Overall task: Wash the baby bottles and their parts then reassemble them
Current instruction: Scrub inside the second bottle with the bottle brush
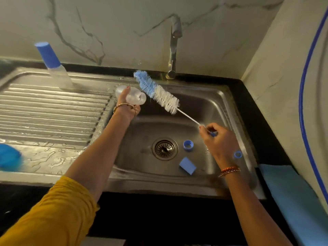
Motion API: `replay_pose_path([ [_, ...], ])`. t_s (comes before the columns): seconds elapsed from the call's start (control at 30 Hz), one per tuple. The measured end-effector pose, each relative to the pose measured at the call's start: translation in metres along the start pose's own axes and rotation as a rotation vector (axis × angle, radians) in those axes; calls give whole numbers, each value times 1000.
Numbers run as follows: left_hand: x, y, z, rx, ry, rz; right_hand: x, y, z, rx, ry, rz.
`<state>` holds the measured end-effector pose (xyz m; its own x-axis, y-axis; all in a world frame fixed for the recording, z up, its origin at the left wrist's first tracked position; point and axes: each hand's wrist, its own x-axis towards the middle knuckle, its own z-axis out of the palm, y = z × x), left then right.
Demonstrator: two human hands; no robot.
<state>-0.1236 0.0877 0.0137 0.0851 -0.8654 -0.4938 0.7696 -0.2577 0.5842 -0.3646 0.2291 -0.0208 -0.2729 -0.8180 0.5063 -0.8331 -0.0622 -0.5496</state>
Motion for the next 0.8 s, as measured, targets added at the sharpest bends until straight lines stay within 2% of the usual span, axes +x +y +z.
replay_pose_path([
  [0.1,1,23,0,-142,58,49,3,6,4,-17,91,-106],
  [0.43,14,46,6,-115,173,207,15,20,13,22,176,-227],
  [0.53,33,47,-4,-24,188,220,16,24,14,1,151,-300],
  [0.7,15,36,11,105,164,203,22,21,21,-10,114,-361],
  [0.8,12,29,16,220,105,236,24,21,24,-46,86,-381],
])
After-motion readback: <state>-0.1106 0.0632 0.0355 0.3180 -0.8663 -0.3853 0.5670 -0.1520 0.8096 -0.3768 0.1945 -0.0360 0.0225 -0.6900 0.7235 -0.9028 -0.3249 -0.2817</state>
